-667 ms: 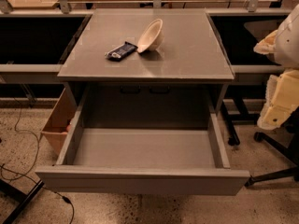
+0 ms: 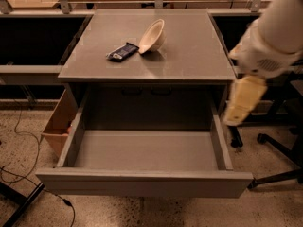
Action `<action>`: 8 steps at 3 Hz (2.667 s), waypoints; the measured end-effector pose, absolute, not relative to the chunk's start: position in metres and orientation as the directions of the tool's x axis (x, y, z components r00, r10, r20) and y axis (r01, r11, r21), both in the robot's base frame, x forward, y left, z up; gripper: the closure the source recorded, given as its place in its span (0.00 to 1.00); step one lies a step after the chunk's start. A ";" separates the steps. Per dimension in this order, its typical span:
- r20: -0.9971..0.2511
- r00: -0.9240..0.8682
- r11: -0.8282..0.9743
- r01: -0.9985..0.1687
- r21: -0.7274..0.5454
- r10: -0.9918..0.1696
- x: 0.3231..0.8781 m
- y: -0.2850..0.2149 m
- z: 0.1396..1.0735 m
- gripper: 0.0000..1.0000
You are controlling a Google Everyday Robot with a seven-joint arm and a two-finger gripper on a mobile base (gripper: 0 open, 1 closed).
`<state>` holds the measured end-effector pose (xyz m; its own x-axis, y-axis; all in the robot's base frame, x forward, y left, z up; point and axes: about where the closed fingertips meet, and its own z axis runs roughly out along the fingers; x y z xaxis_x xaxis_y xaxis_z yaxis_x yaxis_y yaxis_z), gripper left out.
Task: Close top drawer
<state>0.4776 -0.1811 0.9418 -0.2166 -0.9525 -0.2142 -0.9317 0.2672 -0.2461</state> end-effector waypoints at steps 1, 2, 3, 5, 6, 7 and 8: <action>-0.231 -0.205 0.261 -0.934 -0.245 -0.951 0.572 -0.097 0.859 0.00; -0.245 -0.196 0.256 -0.936 -0.243 -0.949 0.654 -0.022 0.786 0.00; -0.250 -0.193 0.254 -0.936 -0.242 -0.949 0.681 0.000 0.769 0.00; -0.260 -0.223 0.296 -0.910 -0.291 -0.940 0.718 0.008 0.768 0.00; -0.261 -0.226 0.300 -0.907 -0.296 -0.939 0.723 0.009 0.770 0.00; -0.269 -0.239 0.324 -0.883 -0.339 -0.933 0.749 0.014 0.769 0.00; -0.269 -0.239 0.324 -0.883 -0.339 -0.933 0.742 0.013 0.771 0.00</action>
Offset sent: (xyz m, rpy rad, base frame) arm 0.5606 0.4999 -0.4917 0.1021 -0.0178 0.0613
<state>0.7419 0.0131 0.7708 -0.2386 -0.9330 -0.2694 -0.8832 0.3238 -0.3392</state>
